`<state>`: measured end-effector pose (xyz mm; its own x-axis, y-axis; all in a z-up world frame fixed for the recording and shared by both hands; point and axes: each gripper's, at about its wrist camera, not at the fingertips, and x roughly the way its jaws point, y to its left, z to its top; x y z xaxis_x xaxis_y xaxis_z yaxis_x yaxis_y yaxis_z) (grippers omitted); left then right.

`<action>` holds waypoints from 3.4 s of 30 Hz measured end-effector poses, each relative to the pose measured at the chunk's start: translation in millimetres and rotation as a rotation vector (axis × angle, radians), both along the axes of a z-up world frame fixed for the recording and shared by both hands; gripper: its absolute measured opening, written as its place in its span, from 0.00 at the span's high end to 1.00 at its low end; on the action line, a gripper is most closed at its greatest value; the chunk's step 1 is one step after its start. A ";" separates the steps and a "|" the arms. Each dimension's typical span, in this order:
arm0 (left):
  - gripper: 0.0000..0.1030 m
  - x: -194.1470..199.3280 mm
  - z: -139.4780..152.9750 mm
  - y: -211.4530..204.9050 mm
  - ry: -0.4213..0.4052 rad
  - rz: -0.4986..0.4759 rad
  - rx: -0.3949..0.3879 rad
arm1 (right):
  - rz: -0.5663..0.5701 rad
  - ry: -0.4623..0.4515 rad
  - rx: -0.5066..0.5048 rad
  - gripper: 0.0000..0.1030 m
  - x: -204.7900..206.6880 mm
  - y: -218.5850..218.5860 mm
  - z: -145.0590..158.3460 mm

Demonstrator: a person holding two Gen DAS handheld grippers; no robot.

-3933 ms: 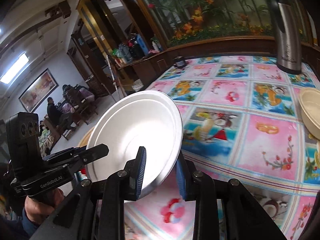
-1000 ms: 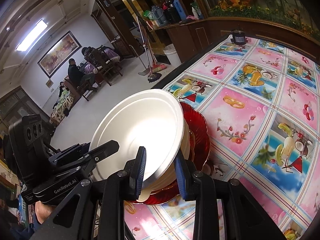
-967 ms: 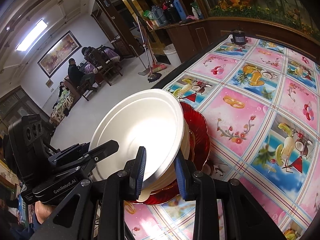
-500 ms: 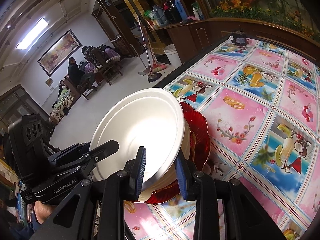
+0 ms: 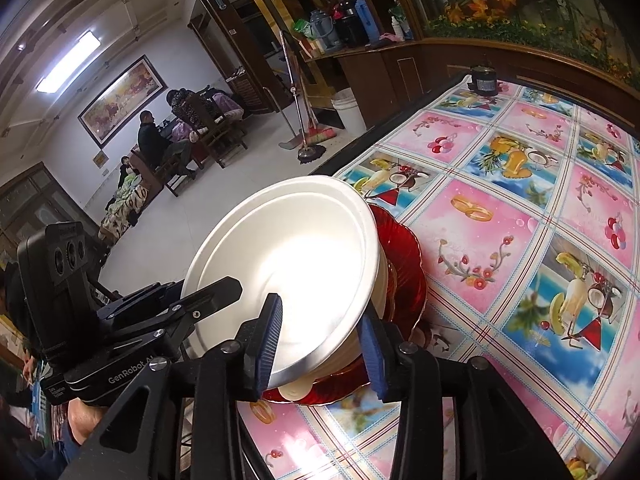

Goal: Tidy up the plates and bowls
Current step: 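Carry the white bowl with the left tool and lower it onto the stack, then open the left tool and withdraw it from the white bowl, then grasp the beige paper bowl by its rim with the right tool, then take the beige paper bowl with the left tool while the right tool releases it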

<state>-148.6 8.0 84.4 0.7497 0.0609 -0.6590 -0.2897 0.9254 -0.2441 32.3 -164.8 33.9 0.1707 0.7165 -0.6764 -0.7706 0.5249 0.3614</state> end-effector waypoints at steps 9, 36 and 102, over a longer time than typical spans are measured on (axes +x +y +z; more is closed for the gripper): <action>0.60 -6.1 4.9 0.9 -0.013 0.010 -0.005 | -0.007 -0.001 0.004 0.59 0.4 -2.1 3.7; 0.38 -15.7 12.2 6.5 -0.054 0.056 0.043 | -0.053 -0.012 0.067 0.54 11.5 -21.3 22.5; 0.74 152.4 -4.7 -152.2 0.237 -0.382 0.014 | -0.474 0.141 0.083 0.50 74.8 -215.3 -27.2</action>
<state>3.9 -144.2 79.7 0.5486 -0.1812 -0.8162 0.0271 0.9796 -0.1992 107.0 -380.0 6.7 0.4018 0.6342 -0.6605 -0.3947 0.7708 0.5001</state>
